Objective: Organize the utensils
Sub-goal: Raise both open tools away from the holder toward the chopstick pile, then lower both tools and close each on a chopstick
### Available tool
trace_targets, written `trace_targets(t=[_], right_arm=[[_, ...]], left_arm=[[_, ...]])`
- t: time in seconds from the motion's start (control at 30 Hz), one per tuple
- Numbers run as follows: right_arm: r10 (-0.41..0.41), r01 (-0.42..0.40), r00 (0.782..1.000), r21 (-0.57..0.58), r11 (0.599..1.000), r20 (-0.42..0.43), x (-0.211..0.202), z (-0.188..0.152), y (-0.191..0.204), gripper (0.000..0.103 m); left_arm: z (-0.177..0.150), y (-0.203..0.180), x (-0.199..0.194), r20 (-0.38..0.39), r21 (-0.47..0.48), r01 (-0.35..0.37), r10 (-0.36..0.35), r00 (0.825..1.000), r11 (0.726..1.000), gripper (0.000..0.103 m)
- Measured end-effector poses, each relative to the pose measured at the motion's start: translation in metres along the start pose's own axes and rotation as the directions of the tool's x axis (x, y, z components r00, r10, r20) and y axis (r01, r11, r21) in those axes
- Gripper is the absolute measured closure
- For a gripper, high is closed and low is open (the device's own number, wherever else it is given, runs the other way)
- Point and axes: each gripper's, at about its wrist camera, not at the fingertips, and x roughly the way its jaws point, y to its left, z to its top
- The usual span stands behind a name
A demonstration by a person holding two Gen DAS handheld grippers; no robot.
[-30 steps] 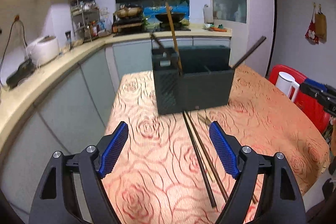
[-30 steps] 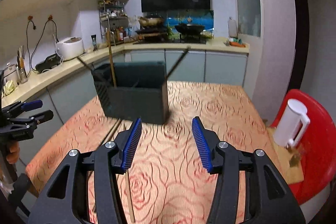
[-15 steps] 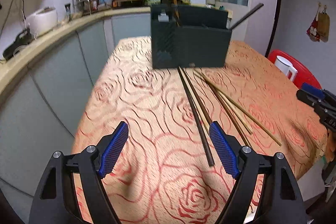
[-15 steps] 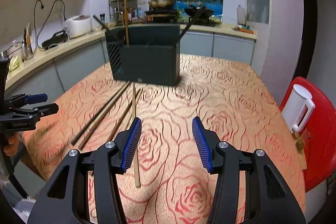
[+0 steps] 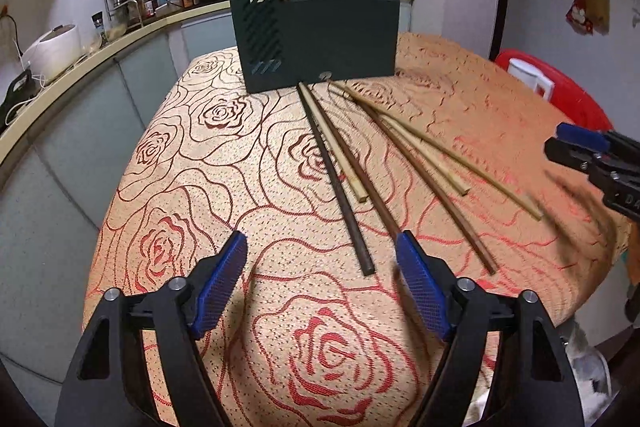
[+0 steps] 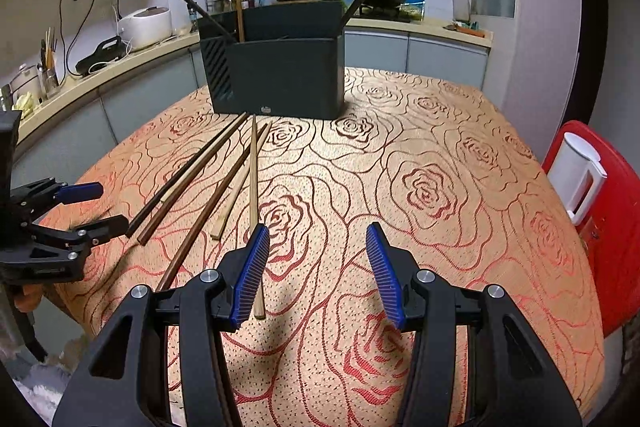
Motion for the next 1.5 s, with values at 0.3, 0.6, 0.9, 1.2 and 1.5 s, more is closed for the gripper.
trace_targets(t=[0.3,0.6,0.9,1.2,1.5], right_arm=[[0.006,-0.007,0.999,-0.023,1.0,-0.032,0.007,-0.014,0.007,0.054],[0.056,-0.059,0.997,-0.063,0.996,-0.048,0.016,-0.029,0.024,0.063],[0.084,-0.087,0.996,-0.094,0.992,-0.031,0.021,-0.033,0.033,0.08],[0.093,-0.095,0.995,-0.085,0.992,-0.035,0.022,-0.032,0.029,0.091],[0.098,-0.102,0.994,-0.091,0.991,-0.044,0.02,-0.031,0.032,0.096]], left_arm=[[-0.006,0.002,0.01,-0.025,-0.012,-0.015,0.014,1.0,1.0,0.036],[-0.01,0.005,0.006,-0.005,-0.031,-0.002,0.001,1.0,1.0,0.048],[-0.01,-0.001,0.006,0.022,-0.032,0.069,-0.069,0.997,0.997,0.068],[-0.008,-0.003,0.007,0.028,-0.022,0.069,-0.069,0.997,0.997,0.092],[-0.009,-0.001,0.006,0.025,-0.024,0.075,-0.075,0.997,0.997,0.095]])
